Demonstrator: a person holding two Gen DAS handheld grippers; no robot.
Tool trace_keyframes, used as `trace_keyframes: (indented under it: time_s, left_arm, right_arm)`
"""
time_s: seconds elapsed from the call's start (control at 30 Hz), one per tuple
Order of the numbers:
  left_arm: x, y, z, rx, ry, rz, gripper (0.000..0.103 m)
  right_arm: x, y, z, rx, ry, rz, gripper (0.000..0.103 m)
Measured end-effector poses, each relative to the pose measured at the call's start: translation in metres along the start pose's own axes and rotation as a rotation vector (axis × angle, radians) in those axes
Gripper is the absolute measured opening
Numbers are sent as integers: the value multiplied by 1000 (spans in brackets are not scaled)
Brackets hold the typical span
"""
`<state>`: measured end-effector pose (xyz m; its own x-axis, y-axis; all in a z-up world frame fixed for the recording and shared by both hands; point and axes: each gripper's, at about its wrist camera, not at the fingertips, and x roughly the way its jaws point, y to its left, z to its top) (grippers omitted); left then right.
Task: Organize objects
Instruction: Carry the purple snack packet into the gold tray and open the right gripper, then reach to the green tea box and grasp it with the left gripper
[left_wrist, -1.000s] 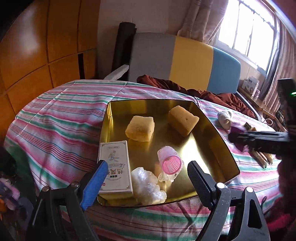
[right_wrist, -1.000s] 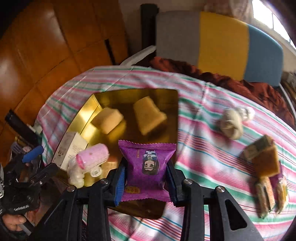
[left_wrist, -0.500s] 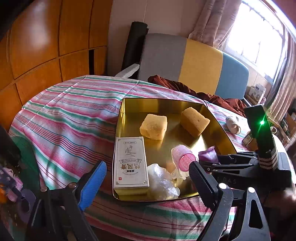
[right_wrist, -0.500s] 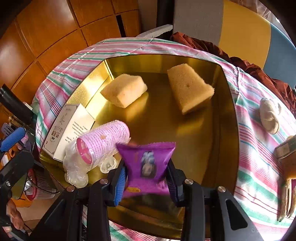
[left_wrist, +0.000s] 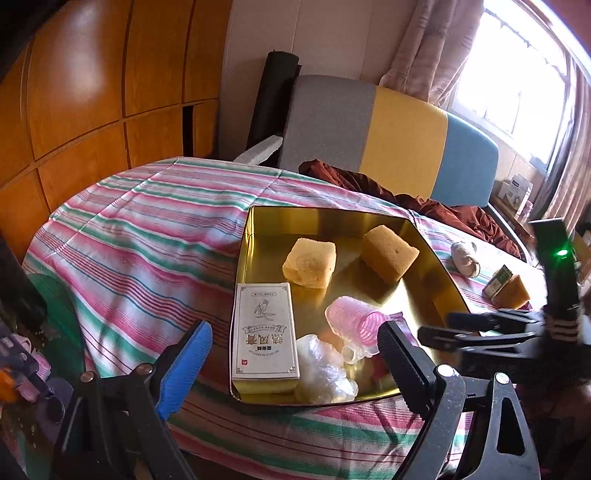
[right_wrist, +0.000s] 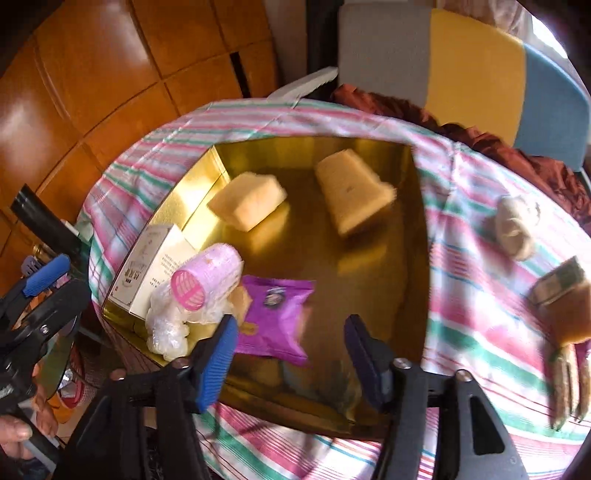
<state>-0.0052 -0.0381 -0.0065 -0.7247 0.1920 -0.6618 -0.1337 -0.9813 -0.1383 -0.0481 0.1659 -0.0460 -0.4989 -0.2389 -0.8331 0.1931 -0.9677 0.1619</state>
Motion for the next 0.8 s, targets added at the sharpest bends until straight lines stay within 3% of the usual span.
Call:
trace_keyframes:
  time_s: [0.13,0.47,0.7,0.8]
  left_arm:
    - [-2,-10,4,21,-4,-9,93]
    - [1,-62,18,122,2,-95,95]
    - [15,-116,24,228,42,-172,100]
    - [21,-144,27,286,54,-200,102]
  right_arm:
    - [-27,-25,-4,23,-49,-64,79]
    - [-85,-133,-24,175,-96,-266,79]
    - [-122,-244,-52,386,-104,-426,80]
    - [-131,-284,-72,500,-132,-443,80]
